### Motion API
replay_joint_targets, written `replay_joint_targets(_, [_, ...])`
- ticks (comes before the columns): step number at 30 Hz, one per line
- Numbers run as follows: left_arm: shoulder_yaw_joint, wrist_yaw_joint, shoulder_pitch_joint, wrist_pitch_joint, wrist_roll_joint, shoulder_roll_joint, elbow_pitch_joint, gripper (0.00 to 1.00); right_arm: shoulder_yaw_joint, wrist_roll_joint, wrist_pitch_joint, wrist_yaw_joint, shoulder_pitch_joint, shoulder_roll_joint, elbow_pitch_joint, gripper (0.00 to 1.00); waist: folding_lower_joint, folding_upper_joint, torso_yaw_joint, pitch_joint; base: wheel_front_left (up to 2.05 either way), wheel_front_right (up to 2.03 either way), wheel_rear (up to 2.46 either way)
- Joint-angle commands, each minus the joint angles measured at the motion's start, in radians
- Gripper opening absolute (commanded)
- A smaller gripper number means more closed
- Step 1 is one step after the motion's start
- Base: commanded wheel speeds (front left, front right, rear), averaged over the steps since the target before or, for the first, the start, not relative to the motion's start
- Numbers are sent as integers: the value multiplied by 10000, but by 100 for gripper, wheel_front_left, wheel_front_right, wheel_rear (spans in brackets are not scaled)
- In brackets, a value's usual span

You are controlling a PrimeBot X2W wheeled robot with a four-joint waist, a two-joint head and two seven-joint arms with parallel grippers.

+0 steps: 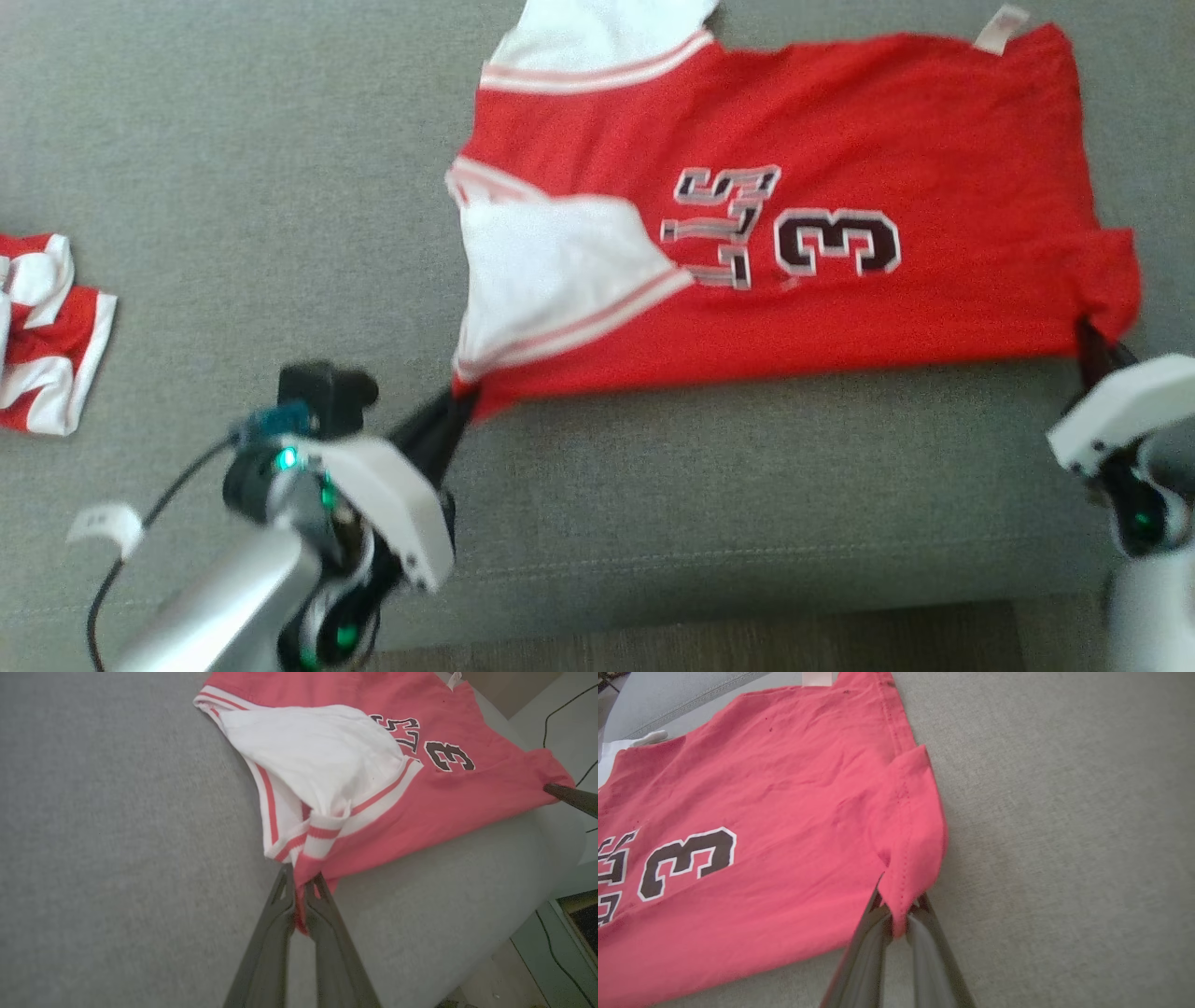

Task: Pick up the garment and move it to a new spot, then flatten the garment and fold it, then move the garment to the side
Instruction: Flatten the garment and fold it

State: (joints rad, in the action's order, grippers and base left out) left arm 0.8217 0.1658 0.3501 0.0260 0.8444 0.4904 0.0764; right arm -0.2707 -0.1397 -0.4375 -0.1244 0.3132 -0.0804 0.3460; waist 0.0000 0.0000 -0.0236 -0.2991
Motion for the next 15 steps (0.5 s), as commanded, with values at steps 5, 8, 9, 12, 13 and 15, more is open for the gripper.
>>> replay_joint_targets(5, [-232,799,-844,668,136,920,-1994,0,328,-470,-1022,-63,-1434,-760,-2042,0,0,0,197,-24,0,0,0])
replay_joint_targets(8, [-52,1141,-1275,911,100,1121,-2611,0,303,-695,-1599,-63,-2225,-748,-2947,0,0,0,271,-107,0,0,0])
replay_joint_targets(9, [5,1229,-1385,982,97,1157,-2704,0,291,-733,-1763,-63,-2441,-751,-3179,0,0,0,295,-135,0,0,0])
replay_joint_targets(12, [76,1389,-1548,1049,90,1169,-2800,0,150,-773,-1972,-63,-2733,-708,-3549,0,0,0,326,-186,0,0,0])
replay_joint_targets(13, [79,1451,-1591,1022,80,1143,-2826,30,27,-676,-1943,-63,-2795,-669,-3727,89,0,0,336,-207,0,0,0])
replay_joint_targets(15, [73,1538,-1616,951,56,1062,-2844,100,-222,-442,-1627,-63,-2770,-524,-4032,100,0,0,355,-213,0,0,0])
